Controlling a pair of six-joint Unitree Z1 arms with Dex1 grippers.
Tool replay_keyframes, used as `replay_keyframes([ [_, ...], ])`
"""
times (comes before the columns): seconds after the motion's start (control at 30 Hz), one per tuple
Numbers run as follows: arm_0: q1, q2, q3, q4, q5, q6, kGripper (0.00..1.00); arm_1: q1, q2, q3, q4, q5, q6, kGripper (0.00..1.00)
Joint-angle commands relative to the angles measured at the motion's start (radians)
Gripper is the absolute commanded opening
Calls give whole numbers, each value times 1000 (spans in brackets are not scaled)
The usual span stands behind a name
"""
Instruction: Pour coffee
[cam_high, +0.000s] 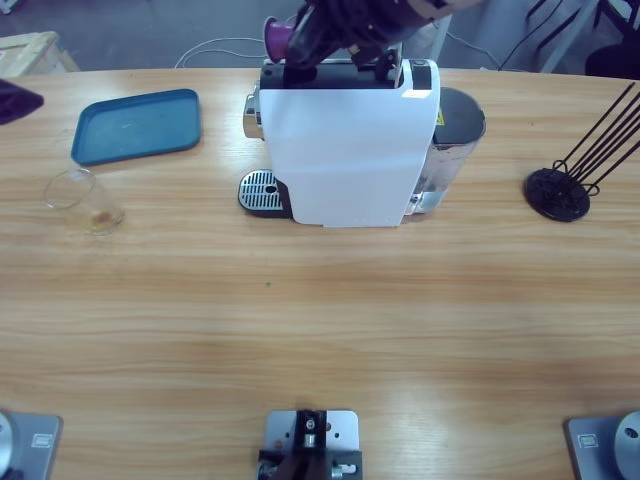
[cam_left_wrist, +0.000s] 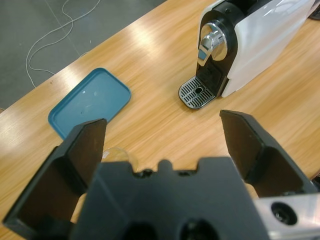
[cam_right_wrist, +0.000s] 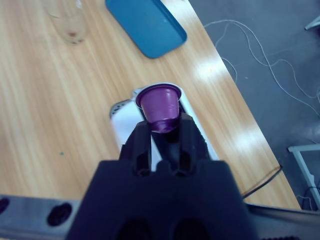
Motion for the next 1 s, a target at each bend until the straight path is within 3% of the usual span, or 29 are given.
replay_keyframes([
  [0.03, 10, 4, 28, -21, -71, 7, 1000, -34, 87, 4, 19, 3, -21, 0],
  [0.3, 10, 18, 10, -19, -143, 46, 1000, -50, 94, 6, 19, 13, -23, 0],
  [0.73, 10, 12, 41, -19, -142, 47, 1000, -50, 95, 9, 27, 70, -20, 0],
  [0.77, 10, 10, 41, -19, -142, 47, 1000, -50, 96, 6, 38, 66, -20, 63],
  [0.8, 10, 10, 41, -19, -142, 47, 1000, -50, 95, 4, 52, 58, -18, 419],
  [0.83, 10, 9, 42, -19, -142, 47, 1000, -50, 91, 8, 53, 46, -18, 687],
  [0.87, 10, 9, 44, -19, -142, 47, 1000, -50, 87, 11, 53, 38, -18, 818],
  [0.93, 10, 9, 47, -19, -142, 47, 1000, -50, 79, 14, 51, 27, -18, 953],
  [1.0, 10, 10, 47, -19, -142, 47, 1000, -49, 65, 14, 42, 26, -18, 1000],
])
